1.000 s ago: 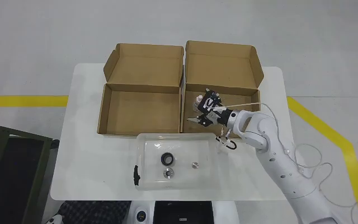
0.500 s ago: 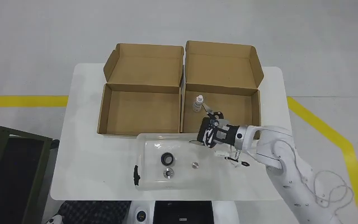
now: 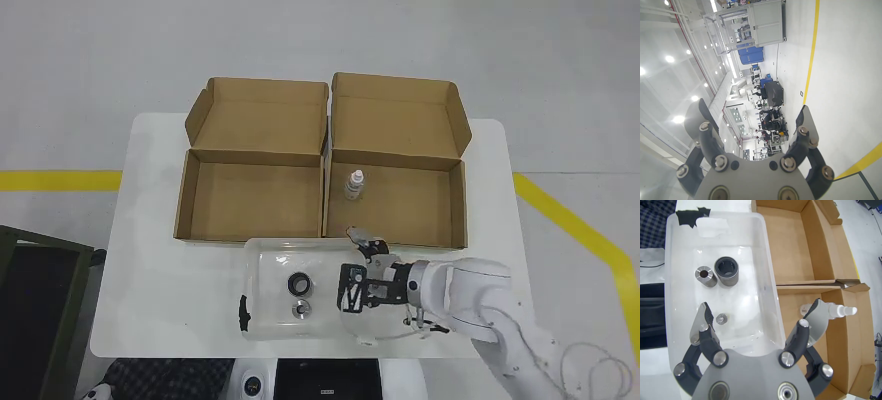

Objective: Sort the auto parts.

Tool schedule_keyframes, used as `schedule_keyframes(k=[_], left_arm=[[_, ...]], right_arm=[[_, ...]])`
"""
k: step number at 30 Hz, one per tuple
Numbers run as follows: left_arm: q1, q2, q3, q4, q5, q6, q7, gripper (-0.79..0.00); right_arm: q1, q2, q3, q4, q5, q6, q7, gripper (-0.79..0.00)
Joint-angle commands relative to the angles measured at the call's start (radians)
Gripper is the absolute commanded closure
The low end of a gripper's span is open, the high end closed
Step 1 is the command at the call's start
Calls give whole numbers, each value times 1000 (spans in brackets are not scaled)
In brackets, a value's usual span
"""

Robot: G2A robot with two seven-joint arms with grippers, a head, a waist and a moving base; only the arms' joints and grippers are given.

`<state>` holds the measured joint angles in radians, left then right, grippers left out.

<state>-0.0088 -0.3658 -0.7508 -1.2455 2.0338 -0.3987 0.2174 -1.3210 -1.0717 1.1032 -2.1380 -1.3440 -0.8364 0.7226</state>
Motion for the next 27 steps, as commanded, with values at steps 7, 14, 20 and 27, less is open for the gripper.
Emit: schedule_keyframes(k=[7, 14, 20, 27], left_arm=[[0, 0, 0, 0, 0, 0, 0, -785], [0, 0, 0, 0, 0, 0, 0, -785], [0, 0, 0, 0, 0, 0, 0, -785], [0, 0, 0, 0, 0, 0, 0, -785]], right_arm=[[-15, 3, -59, -2, -32, -2, 74, -785], [-7, 5, -90, 23, -36, -6, 129, -785], [15, 3, -117, 64, -21, -1, 161, -785], [45, 0, -151, 104, -16, 12, 194, -785]])
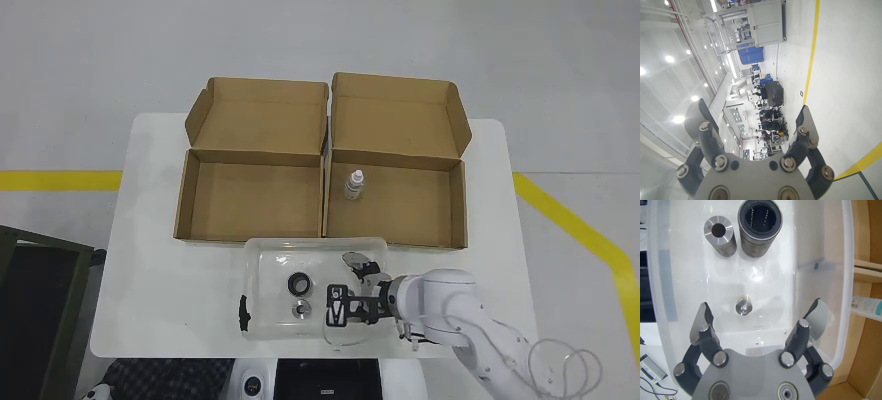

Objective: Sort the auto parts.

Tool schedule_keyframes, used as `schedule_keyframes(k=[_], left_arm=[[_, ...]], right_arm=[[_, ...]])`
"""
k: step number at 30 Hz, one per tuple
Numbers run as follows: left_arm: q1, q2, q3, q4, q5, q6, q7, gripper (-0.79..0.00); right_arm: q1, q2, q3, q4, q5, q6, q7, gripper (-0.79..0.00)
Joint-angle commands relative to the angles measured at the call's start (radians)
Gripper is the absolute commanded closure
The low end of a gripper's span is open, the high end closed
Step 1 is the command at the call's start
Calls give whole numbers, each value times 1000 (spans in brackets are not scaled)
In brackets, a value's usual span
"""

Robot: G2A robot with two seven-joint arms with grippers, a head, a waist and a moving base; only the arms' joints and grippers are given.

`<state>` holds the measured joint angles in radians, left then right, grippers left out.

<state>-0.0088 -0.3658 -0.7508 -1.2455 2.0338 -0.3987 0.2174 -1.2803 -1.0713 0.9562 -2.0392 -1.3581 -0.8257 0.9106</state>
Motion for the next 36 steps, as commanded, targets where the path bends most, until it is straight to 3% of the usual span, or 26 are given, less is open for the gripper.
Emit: schedule_keyframes(k=[1, 9, 15, 18, 23, 27, 36], left_arm=[[0, 0, 0, 0, 0, 0, 0, -785], [0, 0, 0, 0, 0, 0, 0, -785], [0, 0, 0, 0, 0, 0, 0, -785], [0, 0, 0, 0, 0, 0, 0, -785], [0, 0, 0, 0, 0, 0, 0, -785], [0, 0, 0, 0, 0, 0, 0, -785], [0, 0, 0, 0, 0, 0, 0, -785]], right_arm=[[7, -1, -9, 9, -2, 5, 10, -785], [27, -3, -42, 32, -3, 14, 43, -668], [43, -5, -65, 50, 2, 14, 58, -397], [50, -5, -74, 59, 8, 13, 65, -360], [60, -5, -90, 59, 11, 9, 87, -209], [66, -3, -105, 57, 15, 9, 93, 0], [82, 5, -114, 48, 58, -1, 82, 0]])
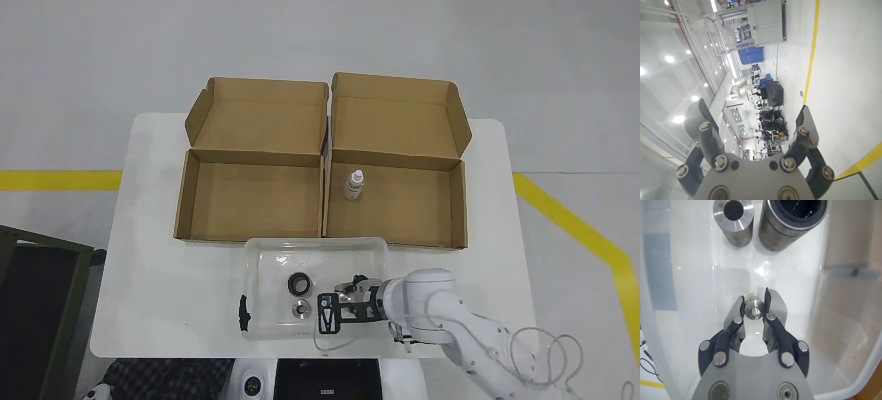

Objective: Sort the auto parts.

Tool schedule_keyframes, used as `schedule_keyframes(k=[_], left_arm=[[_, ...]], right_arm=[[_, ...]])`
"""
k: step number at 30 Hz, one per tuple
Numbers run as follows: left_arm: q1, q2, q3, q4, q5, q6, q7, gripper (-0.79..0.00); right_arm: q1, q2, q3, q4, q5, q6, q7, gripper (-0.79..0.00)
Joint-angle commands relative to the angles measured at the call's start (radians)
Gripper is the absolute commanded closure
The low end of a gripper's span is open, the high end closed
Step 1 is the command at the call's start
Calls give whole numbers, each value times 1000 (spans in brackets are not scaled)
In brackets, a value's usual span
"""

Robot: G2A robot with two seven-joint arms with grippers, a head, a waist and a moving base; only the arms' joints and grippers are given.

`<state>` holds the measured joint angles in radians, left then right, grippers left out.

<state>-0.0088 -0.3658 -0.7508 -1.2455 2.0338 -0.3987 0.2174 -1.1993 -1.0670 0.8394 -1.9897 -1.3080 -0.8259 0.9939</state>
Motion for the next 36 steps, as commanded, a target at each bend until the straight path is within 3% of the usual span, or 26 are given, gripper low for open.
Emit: schedule_keyframes(k=[1, 7, 16, 36], left_arm=[[0, 0, 0, 0, 0, 0, 0, -785], [0, 0, 0, 0, 0, 0, 0, -785], [0, 0, 0, 0, 0, 0, 0, -785], [0, 0, 0, 0, 0, 0, 0, -785]], right_arm=[[1, 2, 7, -5, 14, -1, -5, 0], [-5, 11, 37, -26, 33, -2, -27, 0], [-35, 33, 141, -67, 84, -23, -152, 0], [-125, 63, 360, -149, 107, 4, -580, 0]])
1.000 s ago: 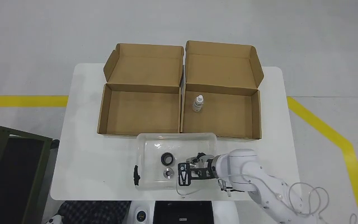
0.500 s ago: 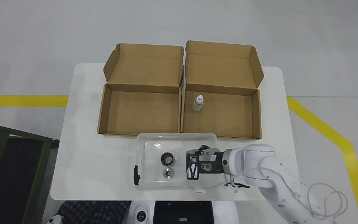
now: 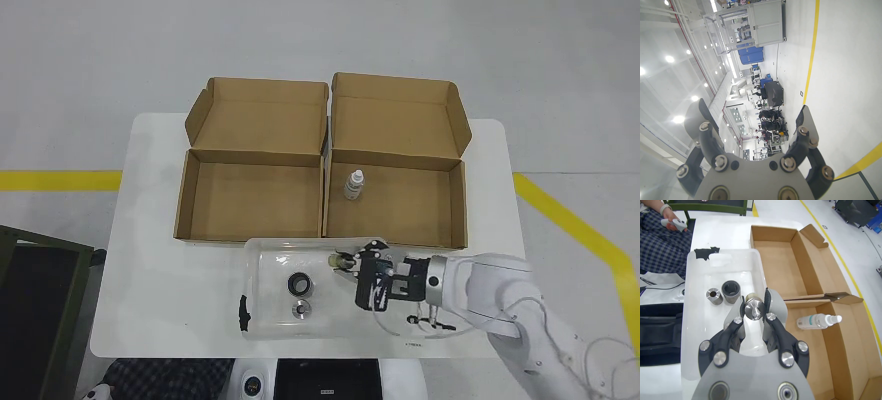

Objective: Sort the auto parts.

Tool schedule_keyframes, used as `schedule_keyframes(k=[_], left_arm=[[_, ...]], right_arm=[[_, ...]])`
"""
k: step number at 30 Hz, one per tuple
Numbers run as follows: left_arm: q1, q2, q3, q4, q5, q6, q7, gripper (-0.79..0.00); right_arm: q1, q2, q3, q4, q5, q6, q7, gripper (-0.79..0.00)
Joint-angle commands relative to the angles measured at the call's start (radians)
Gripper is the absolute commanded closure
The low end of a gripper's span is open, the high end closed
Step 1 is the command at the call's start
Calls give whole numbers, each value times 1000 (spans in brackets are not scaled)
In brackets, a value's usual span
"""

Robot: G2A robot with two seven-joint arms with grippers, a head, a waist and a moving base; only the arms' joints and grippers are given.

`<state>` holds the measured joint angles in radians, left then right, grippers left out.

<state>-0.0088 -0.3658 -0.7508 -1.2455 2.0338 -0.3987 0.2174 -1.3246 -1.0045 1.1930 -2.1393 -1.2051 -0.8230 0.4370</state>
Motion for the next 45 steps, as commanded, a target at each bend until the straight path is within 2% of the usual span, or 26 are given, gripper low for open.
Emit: schedule_keyframes(k=[1, 24, 37, 45], left_arm=[[0, 0, 0, 0, 0, 0, 0, -785], [0, 0, 0, 0, 0, 0, 0, -785], [0, 0, 0, 0, 0, 0, 0, -785], [0, 0, 0, 0, 0, 0, 0, -785]], right_arm=[[0, 0, 11, 1, 9, 2, -42, 0], [-9, -5, 104, 25, 95, 92, -350, 0], [-13, -8, 122, 42, 82, 113, -415, 0], [21, -11, 96, 82, 36, 120, -373, 0]])
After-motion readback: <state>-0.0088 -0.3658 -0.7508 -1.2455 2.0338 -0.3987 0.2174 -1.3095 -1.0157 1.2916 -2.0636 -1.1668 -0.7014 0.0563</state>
